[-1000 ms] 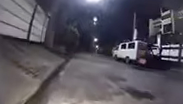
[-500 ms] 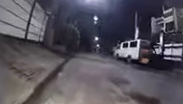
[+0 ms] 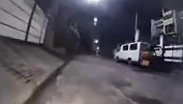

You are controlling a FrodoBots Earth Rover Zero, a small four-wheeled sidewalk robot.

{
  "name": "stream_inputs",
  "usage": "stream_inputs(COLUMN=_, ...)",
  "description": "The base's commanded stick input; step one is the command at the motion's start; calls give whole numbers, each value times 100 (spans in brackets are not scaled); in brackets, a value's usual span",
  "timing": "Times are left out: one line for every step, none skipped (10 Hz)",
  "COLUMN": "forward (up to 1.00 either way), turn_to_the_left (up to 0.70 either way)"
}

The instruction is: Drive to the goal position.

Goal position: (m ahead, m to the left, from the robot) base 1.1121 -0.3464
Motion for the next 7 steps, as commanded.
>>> stream_inputs(forward=50, turn_to_the_left=49)
stream_inputs(forward=50, turn_to_the_left=50)
stream_inputs(forward=50, turn_to_the_left=50)
stream_inputs(forward=50, turn_to_the_left=50)
stream_inputs(forward=50, turn_to_the_left=50)
stream_inputs(forward=50, turn_to_the_left=50)
stream_inputs(forward=50, turn_to_the_left=50)
